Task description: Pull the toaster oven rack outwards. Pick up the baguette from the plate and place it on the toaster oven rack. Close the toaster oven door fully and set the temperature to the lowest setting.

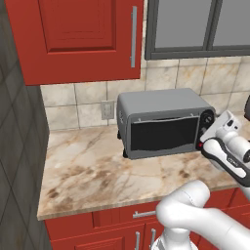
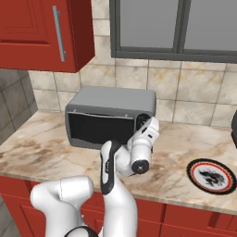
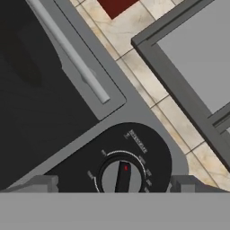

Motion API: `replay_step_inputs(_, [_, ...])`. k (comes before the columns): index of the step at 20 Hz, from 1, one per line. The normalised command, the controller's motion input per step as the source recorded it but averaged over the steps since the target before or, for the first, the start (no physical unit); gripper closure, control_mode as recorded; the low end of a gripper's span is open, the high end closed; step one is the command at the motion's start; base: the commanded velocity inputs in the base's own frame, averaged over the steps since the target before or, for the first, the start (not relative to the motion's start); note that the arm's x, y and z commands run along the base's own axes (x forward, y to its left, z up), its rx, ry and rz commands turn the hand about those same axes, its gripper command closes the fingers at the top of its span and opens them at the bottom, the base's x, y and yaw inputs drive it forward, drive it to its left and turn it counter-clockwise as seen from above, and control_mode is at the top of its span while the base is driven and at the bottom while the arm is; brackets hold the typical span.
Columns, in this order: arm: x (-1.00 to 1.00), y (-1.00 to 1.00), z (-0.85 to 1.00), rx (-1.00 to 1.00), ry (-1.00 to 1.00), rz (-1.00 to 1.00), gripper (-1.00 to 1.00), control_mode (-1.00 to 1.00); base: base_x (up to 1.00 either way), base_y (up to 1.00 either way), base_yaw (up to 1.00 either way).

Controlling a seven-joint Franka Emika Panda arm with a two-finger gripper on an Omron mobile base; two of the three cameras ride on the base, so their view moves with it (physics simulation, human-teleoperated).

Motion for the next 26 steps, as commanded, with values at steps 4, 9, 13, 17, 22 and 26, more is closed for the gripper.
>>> replay_step_inputs(4, [0.07, 0.0, 0.0, 0.0, 0.0, 0.03, -1.0, -1.0, 0.0, 0.0, 0.0])
replay_step_inputs(9, [0.15, 0.0, 0.0, 0.0, 0.0, 0.01, -1.0, -1.0, 0.0, 0.0, 0.0])
replay_step_inputs(13, [0.12, 0.0, 0.0, 0.0, 0.0, 0.0, -1.0, -1.0, 0.0, 0.0, 0.0])
replay_step_inputs(17, [0.0, 0.0, 0.0, 0.0, 0.0, 0.0, -1.0, -1.0, 0.0, 0.0, 0.0])
replay_step_inputs(22, [0.0, 0.03, 0.0, 0.0, 0.0, 0.0, -1.0, -1.0, 0.0, 0.0, 0.0])
replay_step_inputs(26, [0.0, 0.01, 0.0, 0.0, 0.0, 0.0, 1.0, -1.0, 0.0, 0.0, 0.0])
